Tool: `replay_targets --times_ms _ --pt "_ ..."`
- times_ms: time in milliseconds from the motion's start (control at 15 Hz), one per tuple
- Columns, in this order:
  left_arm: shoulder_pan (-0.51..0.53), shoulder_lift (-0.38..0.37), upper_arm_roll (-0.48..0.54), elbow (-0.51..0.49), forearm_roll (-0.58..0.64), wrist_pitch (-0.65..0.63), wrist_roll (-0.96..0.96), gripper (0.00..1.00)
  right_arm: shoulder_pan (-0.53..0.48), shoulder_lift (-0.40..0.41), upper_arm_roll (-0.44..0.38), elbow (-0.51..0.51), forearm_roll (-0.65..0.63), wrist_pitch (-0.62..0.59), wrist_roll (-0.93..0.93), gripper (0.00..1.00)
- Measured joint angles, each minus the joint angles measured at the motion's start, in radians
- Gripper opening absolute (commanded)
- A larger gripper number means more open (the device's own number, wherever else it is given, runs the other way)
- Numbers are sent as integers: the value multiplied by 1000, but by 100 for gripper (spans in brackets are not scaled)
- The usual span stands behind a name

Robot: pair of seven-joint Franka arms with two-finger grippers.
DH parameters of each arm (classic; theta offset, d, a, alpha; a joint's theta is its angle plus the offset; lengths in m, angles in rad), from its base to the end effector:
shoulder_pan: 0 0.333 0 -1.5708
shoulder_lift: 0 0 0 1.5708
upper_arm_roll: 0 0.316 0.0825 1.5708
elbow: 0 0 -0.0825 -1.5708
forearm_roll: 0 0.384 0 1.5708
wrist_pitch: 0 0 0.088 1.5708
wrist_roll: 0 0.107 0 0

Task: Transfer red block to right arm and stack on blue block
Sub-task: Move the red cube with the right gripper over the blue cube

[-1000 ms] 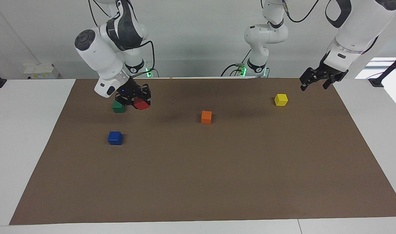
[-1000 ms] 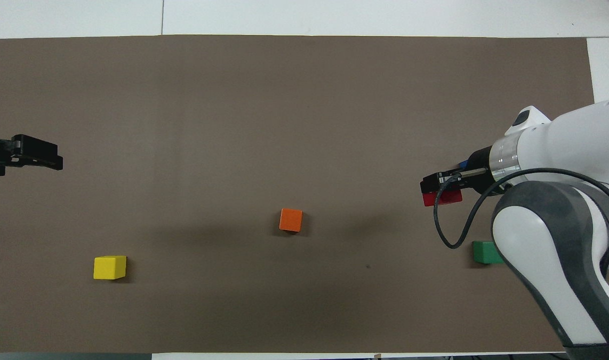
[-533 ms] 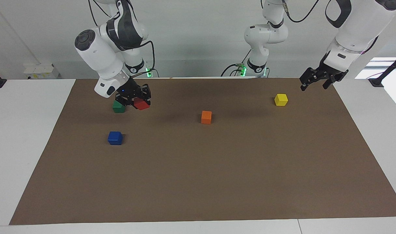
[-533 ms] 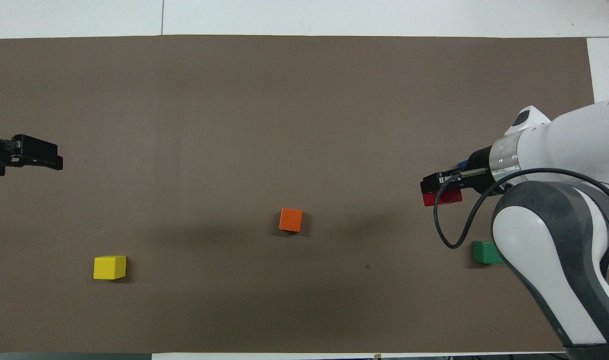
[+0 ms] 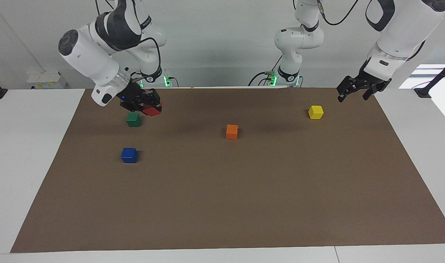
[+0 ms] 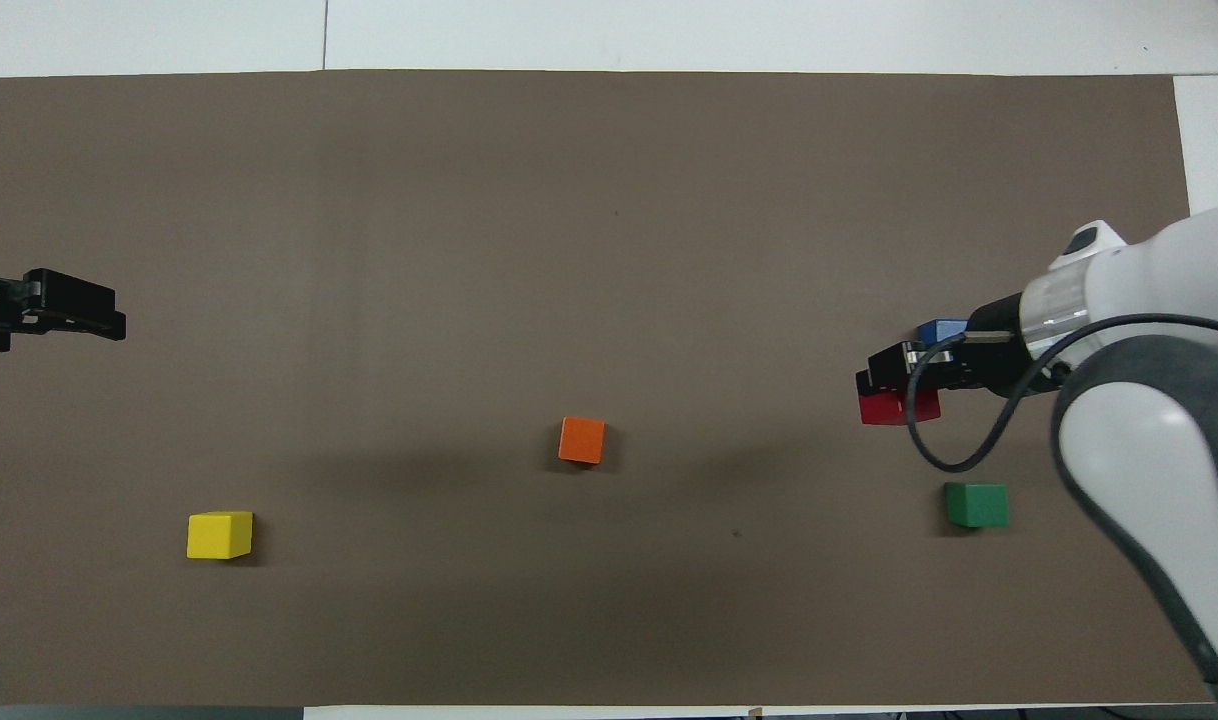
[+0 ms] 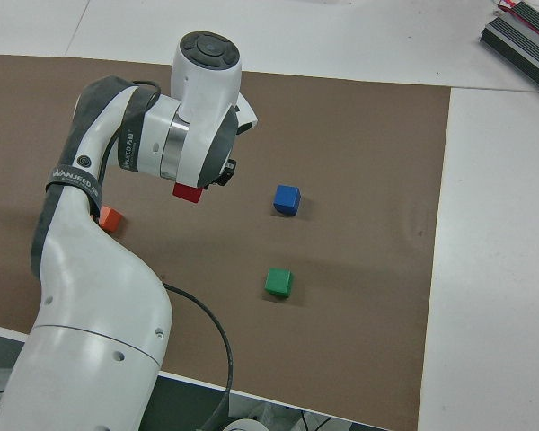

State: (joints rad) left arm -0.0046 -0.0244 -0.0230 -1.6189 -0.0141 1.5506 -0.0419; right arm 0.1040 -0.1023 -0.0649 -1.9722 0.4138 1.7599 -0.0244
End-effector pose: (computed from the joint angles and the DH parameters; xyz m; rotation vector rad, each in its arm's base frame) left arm 0.5436 -0.0167 0.6135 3.1287 0.0224 -0.0694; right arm 0.5173 0.0549 0.5127 -2.7296 0.0511 0.1552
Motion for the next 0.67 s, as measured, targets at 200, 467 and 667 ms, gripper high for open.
replay_targets --times_ms 200,467,667 --pt "0 0 0 0 0 0 0 100 -1 -6 6 0 -12 -2 0 0" --pt "0 0 0 0 0 0 0 100 7 -6 21 5 -52 7 0 0" --pt "0 0 0 0 0 0 0 100 10 -6 23 21 -98 8 0 0"
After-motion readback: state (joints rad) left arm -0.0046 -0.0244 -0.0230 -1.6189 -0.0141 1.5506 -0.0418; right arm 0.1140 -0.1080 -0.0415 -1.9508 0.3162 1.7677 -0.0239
